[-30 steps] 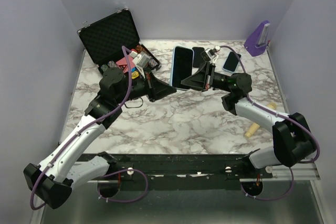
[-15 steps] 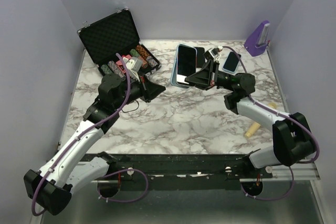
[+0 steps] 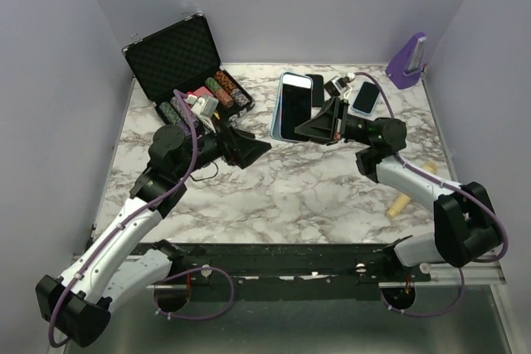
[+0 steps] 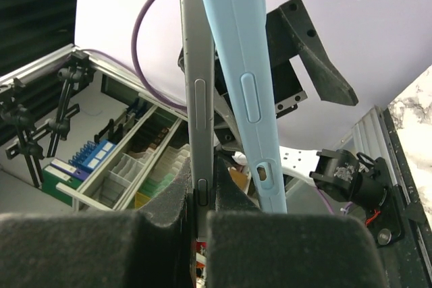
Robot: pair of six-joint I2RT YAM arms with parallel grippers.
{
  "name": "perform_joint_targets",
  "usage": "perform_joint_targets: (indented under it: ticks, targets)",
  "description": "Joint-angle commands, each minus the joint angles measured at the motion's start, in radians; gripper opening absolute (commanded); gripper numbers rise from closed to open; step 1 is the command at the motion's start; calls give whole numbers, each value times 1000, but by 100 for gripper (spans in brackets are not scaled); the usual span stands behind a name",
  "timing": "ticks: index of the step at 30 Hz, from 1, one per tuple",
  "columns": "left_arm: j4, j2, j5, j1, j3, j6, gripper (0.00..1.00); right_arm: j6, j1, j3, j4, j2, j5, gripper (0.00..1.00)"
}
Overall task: Take the phone out of the phone case
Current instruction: Remove the phone case from the phone.
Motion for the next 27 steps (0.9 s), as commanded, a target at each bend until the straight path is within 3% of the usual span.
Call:
perform_joint_targets:
  ticks: [1,5,11,17,20,21,25,27]
  targets:
    - [92,40,63,1,29,-86,94,-33,1,-1,106,-47,-13,1]
    - [198,76,91,-1,32,-167,89,-78,0,-2,55,-72,-9,1]
    - [178,162,63,-5,93,-215,67,-101,1,-7,32,-87,-9,1]
    - [135,222,45,-28,161,-227,60,-138,1,-14,-3,-95,-10,1]
    - [114,250,31,-30,196,-230,43,-203,1,-25,-90,-113,-10,1]
    - [95,260,24,-28,208,-231,30,-236,1,-28,-130,-125,-9,1]
    - [-25,302,-64,-30,271,-235,0,-395,1,-21,-337,-170,7,1]
    - [-137,340,-162,-27,329,-250,0,-486,1,-2,-469,-194,23,1]
